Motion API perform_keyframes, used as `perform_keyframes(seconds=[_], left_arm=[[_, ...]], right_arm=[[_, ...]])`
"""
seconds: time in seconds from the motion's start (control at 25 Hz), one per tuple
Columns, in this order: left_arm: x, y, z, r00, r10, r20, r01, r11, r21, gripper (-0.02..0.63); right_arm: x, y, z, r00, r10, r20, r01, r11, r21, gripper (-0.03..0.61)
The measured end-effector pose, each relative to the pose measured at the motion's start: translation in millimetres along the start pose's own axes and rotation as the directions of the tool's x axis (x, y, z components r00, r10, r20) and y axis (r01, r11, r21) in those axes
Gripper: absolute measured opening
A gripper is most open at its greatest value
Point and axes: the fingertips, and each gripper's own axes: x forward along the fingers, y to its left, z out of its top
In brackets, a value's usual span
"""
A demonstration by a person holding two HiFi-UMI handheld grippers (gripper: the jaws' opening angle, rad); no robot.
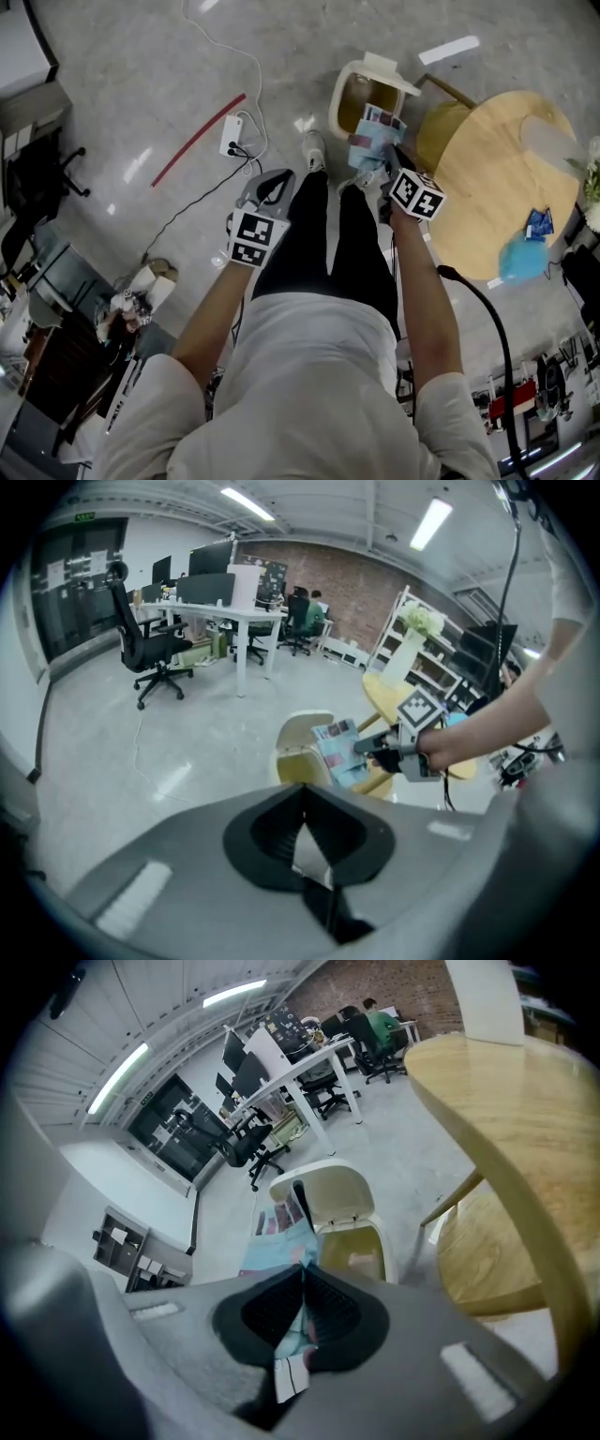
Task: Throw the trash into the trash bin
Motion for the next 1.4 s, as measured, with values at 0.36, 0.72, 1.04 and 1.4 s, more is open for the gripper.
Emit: perform_keyframes(seconds=[0.36, 0.72, 1.04, 1.4], left_arm=[[38.3, 10.9, -20.8, 0.999, -0.031, -0.021, 0.031, 0.999, -0.012, 0.003], [65.1, 24.0, -38.2, 0.999, -0.024, -0.032, 0.023, 0.999, -0.022, 0.004], [89.9, 25.8, -56.3, 0.997, -0.045, -0.058, 0.044, 0.999, -0.017, 0.003], [111.9, 24.8, -62.9, 0.996, -0.066, -0.068, 0.065, 0.998, -0.012, 0.003]], right_arm=[[46.8, -19.1, -10.6, 1.0, -0.003, -0.012, 0.003, 1.0, 0.004, 0.011], [92.0, -49.6, -23.9, 1.0, -0.026, -0.004, 0.026, 0.999, 0.022, 0.011], [120.1, -70.7, -33.0, 0.999, -0.037, -0.003, 0.037, 0.999, 0.013, 0.011], [145.3, -84.5, -27.6, 0.999, -0.047, 0.012, 0.048, 0.999, -0.017, 0.011]])
